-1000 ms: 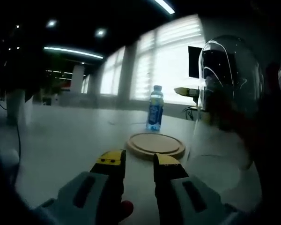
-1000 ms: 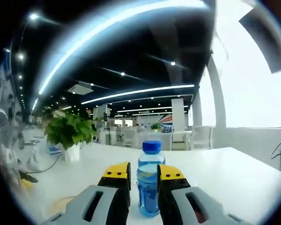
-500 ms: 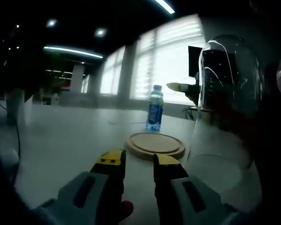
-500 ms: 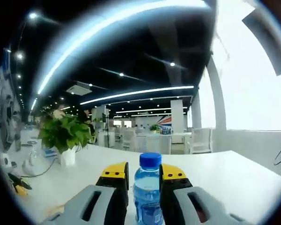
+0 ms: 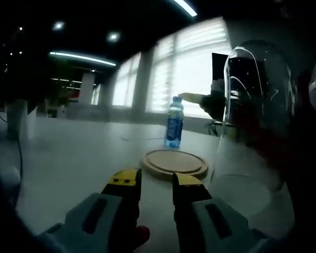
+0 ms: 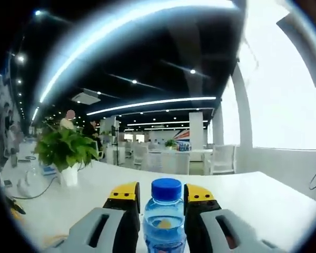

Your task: Open the cover put in the Mizone put the cover back on

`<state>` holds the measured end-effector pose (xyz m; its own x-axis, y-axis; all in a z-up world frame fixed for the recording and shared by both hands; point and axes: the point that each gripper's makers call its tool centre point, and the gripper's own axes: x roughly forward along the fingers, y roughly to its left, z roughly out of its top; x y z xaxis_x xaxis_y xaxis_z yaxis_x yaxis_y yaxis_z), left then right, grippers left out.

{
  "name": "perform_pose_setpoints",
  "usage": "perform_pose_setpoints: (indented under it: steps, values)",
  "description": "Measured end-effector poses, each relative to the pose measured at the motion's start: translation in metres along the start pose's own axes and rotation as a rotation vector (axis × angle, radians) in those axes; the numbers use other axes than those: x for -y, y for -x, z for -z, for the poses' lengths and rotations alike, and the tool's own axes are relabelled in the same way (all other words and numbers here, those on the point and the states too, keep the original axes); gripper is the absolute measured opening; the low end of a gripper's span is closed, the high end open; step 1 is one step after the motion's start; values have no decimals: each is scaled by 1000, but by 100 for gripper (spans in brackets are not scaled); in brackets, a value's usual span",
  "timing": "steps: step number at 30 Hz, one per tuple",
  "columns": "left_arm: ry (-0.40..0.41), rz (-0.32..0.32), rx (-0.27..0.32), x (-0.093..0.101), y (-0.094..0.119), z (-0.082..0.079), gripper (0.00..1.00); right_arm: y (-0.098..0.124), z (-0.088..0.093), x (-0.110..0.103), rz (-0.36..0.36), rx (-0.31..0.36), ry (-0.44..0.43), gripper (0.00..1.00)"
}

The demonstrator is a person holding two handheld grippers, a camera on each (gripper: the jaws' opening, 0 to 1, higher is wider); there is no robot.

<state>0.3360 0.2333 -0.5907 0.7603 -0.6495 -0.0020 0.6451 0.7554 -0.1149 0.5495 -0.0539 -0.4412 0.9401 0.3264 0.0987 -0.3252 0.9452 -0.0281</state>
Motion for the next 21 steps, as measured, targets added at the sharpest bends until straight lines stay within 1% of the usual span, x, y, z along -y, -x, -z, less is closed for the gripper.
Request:
perform_pose_setpoints:
  steps: [7,9,11,13,15,19,21]
  values:
    - [-5,3,-1,0,0,0,18,-15,3,2,-4,-27,-2,28]
    - [-7,3,-2,1,0,0,18,-17,7,4,4,-35,-4,28]
    - [-9,2,-2,1,0,0,18,-17,11,2,0,-31,-40,28]
    - [-7,2,-1,1,0,0,18,-21,15,1,-4,-41,-31,28]
    - [-6,4,-2,1,0,0,18,-22,15,1,0,-37,-2,28]
    - [-1,6,-3,2,0,0,18,-25,13,4,2,-30,4,28]
    - [-1,9,-5,2,0,0,18,-27,15,4,2,-33,4,28]
